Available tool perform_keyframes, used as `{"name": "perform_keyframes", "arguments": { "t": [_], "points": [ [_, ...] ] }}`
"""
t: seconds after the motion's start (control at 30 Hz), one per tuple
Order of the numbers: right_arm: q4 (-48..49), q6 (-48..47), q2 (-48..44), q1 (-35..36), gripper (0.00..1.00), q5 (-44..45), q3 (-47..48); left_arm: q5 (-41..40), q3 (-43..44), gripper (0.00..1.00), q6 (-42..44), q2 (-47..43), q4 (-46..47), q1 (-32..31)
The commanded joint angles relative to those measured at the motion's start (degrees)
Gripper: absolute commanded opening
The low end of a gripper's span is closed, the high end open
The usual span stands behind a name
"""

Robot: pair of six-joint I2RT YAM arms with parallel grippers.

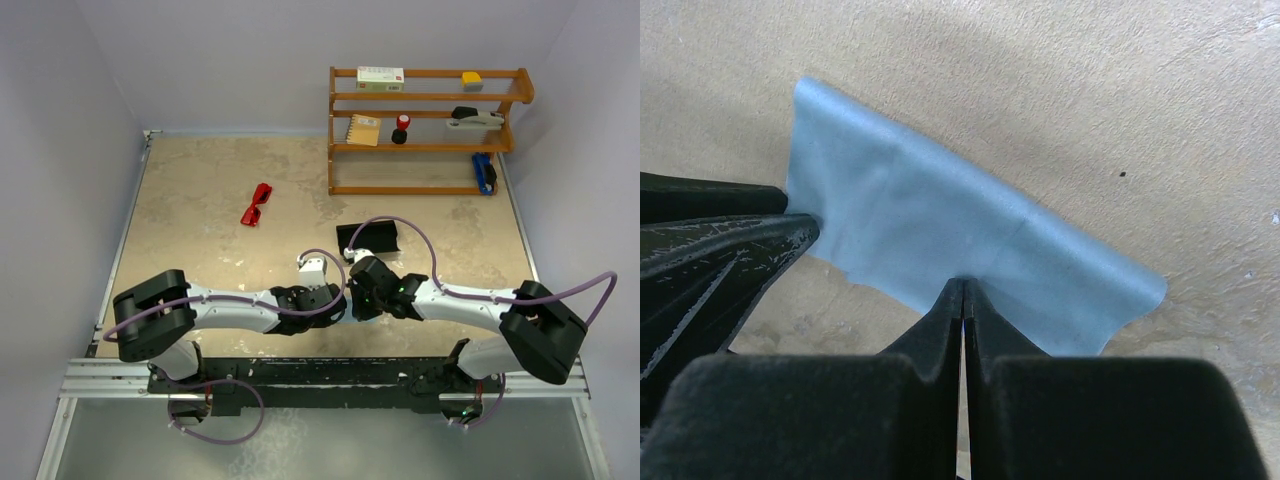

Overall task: Organize the sunglasses
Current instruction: Fold the glasses cleaning cloth at the center of the board.

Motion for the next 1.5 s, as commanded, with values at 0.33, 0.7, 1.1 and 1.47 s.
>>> {"name": "perform_keyframes", "arguments": {
  "t": [0.33,0.7,1.1,1.47],
  "points": [
    [-2.6,0.5,1.3,0.2,0.0,-0.1,-3.1,1.3,1.4,0.07,-0.1,1.1,0.3,-0.1],
    [-2.3,0.7,1.3,0.2,0.0,0.0,-3.5,0.8,1.3,0.0,-0.2,0.7,-0.6,-0.2],
    [-2.0,0.2,-4.0,0.2,0.13,3.6,-1.8,-0.2,1.9,0.0,1.1,-0.3,-2.9,-0.1],
    [-6.8,3.5,-9.7,0.2,0.2,6.9,-0.9,-2.1,4.7,0.27,4.8,-1.0,-7.9,-0.1]
  ]
}}
